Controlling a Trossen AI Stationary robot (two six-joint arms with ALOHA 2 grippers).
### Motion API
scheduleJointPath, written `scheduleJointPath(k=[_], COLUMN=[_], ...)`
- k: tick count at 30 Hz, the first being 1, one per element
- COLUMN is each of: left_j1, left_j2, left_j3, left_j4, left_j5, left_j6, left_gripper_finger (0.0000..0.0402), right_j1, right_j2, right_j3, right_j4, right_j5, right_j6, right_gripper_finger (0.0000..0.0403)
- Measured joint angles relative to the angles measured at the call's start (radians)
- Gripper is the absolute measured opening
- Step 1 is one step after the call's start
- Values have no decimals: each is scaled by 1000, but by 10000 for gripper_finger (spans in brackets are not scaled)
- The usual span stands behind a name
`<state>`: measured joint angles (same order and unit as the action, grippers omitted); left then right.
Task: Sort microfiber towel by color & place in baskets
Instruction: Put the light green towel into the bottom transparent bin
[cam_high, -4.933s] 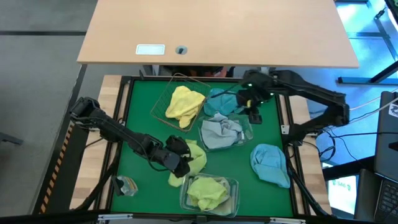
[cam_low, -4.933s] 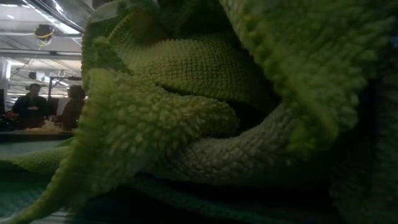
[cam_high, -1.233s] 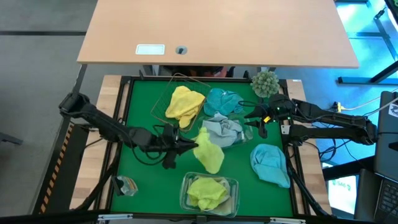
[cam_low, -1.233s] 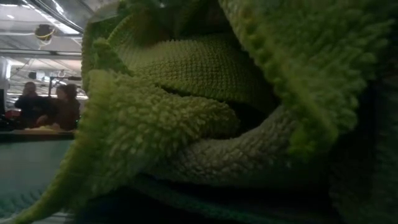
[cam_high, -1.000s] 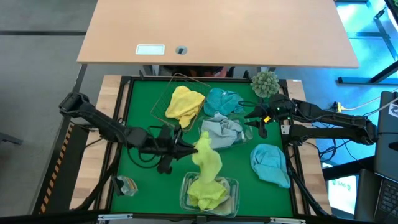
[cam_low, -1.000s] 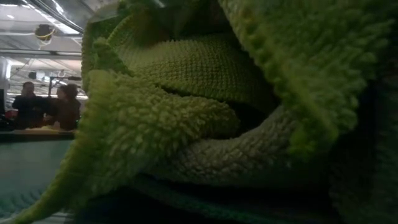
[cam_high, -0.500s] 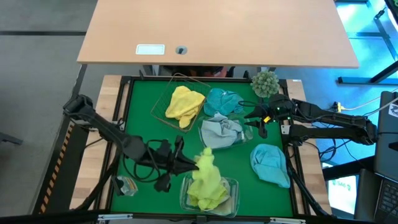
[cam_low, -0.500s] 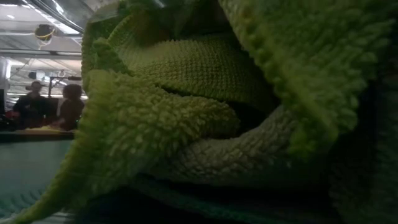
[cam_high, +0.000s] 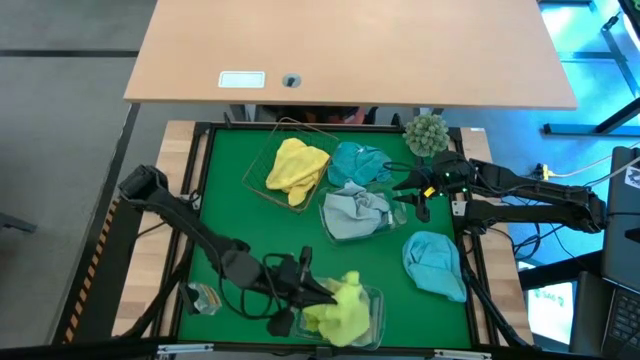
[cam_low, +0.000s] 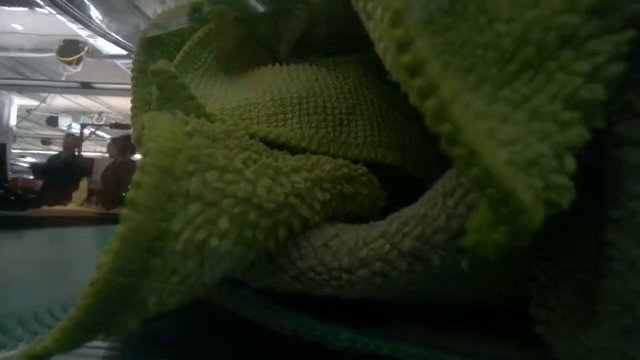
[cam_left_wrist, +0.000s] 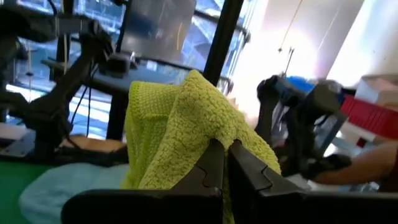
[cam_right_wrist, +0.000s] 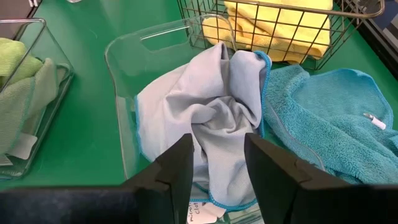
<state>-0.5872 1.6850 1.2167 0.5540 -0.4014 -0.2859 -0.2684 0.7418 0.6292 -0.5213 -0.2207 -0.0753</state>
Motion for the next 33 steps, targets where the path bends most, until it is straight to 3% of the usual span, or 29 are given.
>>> scheduleJointPath(k=[9,15,19,28,33], left_j1=[10,13,19,38,27], left_j2=[93,97,92,32,0], left_j3=[0,0,-1,-1,-1], left_j4=[-111,-246,-250,-264,-270], left_j5=[-14,-98,-187,-352,-341], left_j6=[-61,-101,-97,141,191], left_gripper_finger=[0,0,0,0,0], right_j1=[0,0,0,0,0], right_j2=[0,0,0,0,0], right_j3=[0,0,0,0,0], right_j4=[0,-2,-2,-3,-4], right_j5=[0,0,0,0,0], right_j6=[0,0,0,0,0], right_gripper_finger=[145,145,145,145,145])
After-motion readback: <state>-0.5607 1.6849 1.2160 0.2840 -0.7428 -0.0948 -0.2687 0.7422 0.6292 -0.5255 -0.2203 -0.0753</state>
